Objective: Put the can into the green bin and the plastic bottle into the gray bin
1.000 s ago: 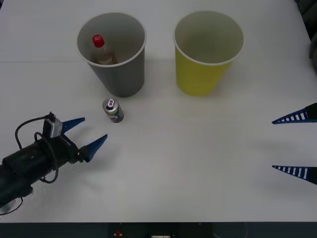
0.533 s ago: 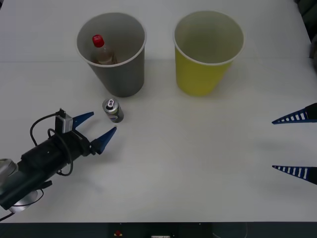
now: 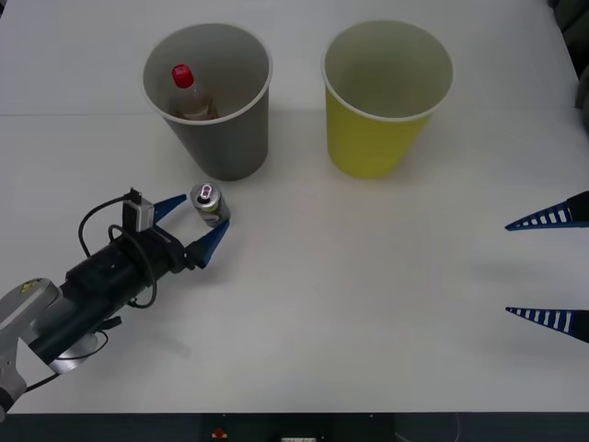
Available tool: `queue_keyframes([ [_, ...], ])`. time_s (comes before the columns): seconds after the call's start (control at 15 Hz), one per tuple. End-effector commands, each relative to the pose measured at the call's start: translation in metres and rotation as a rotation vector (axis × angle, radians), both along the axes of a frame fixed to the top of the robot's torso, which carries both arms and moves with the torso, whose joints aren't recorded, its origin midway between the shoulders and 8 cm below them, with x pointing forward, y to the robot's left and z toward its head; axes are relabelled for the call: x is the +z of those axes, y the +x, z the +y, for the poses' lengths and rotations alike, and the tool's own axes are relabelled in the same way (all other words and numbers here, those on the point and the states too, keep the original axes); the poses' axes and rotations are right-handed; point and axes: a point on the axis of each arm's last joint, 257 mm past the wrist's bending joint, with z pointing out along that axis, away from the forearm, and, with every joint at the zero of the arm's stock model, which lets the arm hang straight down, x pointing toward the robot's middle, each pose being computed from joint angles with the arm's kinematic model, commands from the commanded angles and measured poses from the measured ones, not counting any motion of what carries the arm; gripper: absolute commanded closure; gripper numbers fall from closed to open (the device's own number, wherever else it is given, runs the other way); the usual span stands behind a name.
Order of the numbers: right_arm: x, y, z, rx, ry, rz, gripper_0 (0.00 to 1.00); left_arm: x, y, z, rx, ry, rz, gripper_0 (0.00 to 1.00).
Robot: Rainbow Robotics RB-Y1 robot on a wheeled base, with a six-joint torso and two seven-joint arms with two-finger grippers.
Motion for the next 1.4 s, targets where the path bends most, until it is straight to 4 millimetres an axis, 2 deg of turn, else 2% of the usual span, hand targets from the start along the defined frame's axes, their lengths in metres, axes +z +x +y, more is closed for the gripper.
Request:
queue_keyframes([
  [0.07, 0.0, 0.0, 0.0, 0.0, 0.0, 0.0, 0.0, -0.002, 0.01, -0.006, 0.003, 0.001, 0.002, 0.0],
  [0.33, 0.0, 0.0, 0.0, 0.0, 0.0, 0.0, 0.0, 0.001, 0.026, -0.012, 0.021, -0.004, -0.002, 0.0],
  [0.6, 0.0, 0.0, 0.0, 0.0, 0.0, 0.0, 0.0, 0.001, 0.028, -0.014, 0.023, -0.001, -0.001, 0.0],
  [0.67, 0.0, 0.0, 0.0, 0.0, 0.0, 0.0, 0.0, 0.002, 0.028, -0.013, 0.025, -0.003, -0.001, 0.12],
  [0.73, 0.0, 0.0, 0.0, 0.0, 0.0, 0.0, 0.0, 0.001, 0.028, -0.014, 0.024, -0.003, 0.0, 0.83],
  [0.8, 0.0, 0.0, 0.0, 0.0, 0.0, 0.0, 0.0, 0.002, 0.028, -0.014, 0.023, -0.003, -0.002, 1.0],
  [1.4, 0.0, 0.0, 0.0, 0.0, 0.0, 0.0, 0.0, 0.003, 0.027, -0.015, 0.014, -0.002, -0.004, 1.0],
])
